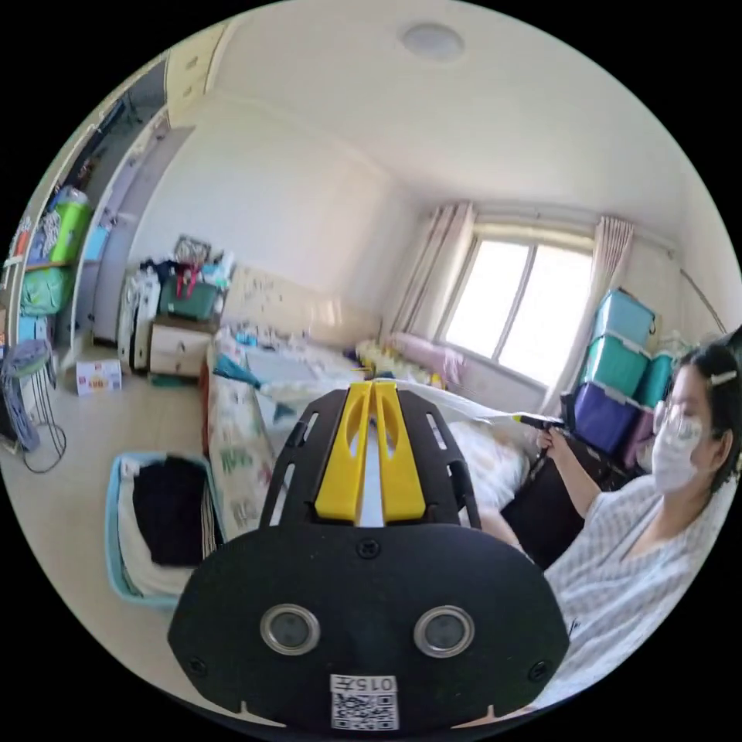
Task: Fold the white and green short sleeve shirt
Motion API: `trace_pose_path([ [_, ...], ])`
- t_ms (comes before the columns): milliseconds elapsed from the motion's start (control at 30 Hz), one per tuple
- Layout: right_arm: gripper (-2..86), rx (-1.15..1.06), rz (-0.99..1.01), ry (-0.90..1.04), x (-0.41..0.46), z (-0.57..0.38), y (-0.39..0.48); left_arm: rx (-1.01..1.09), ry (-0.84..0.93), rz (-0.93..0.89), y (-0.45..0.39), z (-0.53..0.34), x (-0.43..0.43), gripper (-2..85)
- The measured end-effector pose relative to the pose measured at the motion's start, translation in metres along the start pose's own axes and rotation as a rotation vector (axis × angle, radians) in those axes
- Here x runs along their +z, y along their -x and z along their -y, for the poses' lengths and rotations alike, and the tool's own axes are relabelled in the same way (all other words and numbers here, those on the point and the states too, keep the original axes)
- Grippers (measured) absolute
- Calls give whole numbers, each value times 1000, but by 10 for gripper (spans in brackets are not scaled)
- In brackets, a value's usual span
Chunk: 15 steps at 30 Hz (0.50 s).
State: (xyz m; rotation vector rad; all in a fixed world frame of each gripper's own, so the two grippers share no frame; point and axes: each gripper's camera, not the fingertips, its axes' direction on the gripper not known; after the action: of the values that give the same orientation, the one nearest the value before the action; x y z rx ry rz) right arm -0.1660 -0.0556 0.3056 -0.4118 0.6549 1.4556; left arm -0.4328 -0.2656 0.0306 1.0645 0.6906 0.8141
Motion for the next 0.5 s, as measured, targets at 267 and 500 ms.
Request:
trace_pose_path([
  [267,6,156,50,333,184,-118,3,-120,569,217,36,-138,109,-6],
  [500,8,160,8,362,228,-132,24,-158,539,256,30,-136,120,-5],
])
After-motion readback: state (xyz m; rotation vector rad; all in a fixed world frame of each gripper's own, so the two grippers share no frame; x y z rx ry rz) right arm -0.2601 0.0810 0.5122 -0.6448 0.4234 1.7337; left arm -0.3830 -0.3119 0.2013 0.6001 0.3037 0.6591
